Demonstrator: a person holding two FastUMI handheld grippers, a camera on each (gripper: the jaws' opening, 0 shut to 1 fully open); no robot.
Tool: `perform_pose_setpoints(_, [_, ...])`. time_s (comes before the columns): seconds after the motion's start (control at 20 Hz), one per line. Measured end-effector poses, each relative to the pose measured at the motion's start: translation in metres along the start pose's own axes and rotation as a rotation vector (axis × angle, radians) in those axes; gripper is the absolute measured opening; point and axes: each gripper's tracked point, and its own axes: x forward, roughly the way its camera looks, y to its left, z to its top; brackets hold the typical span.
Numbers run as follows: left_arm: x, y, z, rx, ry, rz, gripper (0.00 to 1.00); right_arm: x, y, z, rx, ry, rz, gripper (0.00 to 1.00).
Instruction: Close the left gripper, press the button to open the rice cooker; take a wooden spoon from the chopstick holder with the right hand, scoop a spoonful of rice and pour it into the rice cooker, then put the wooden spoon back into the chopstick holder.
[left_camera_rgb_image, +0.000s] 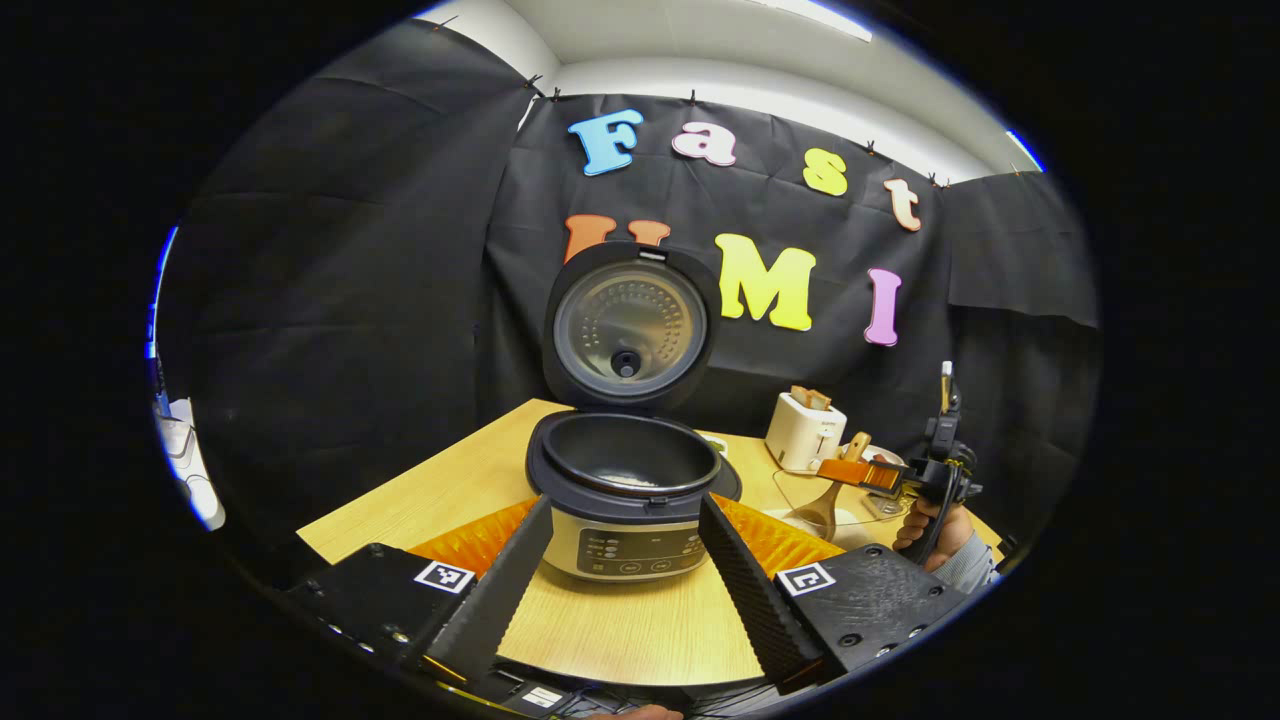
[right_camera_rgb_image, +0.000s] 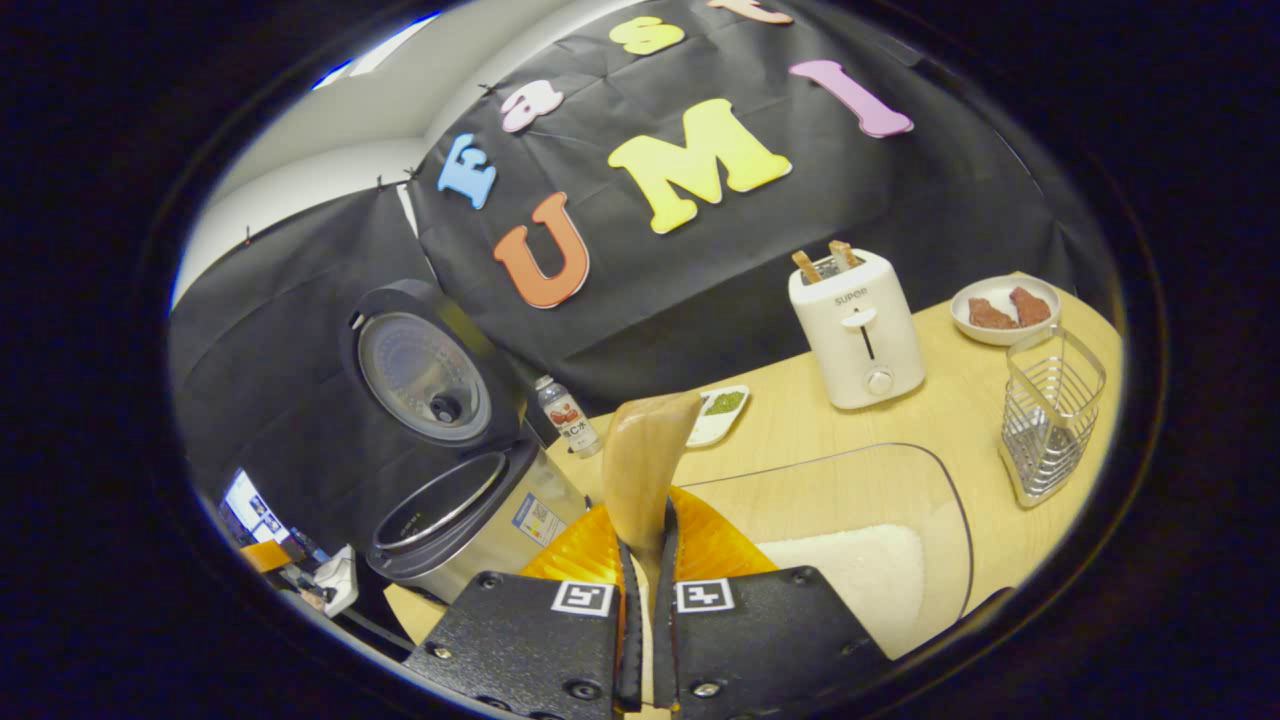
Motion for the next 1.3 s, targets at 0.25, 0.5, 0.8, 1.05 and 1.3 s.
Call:
perform_pose_setpoints(0.25, [0.001,-0.003,-0.002,0.034,0.009,0.011,0.94,-0.004,-0.016,0.014,0.175,-0.001,0.006,0.09])
perform_pose_setpoints(0.5, [-0.004,-0.010,-0.006,0.093,0.003,0.008,0.95,-0.020,-0.041,0.052,0.295,-0.124,-0.011,0.09])
perform_pose_setpoints(0.8, [-0.007,-0.014,-0.013,0.102,0.013,-0.004,0.94,-0.044,-0.048,0.077,0.491,-0.241,0.049,0.09])
perform_pose_setpoints(1.05, [-0.011,-0.009,-0.015,0.109,0.011,0.006,0.94,-0.059,-0.045,0.096,0.801,-0.297,0.183,0.09])
perform_pose_setpoints(1.3, [-0.018,-0.001,-0.018,0.095,0.016,0.016,0.94,-0.059,-0.045,0.088,1.086,-0.259,0.195,0.09])
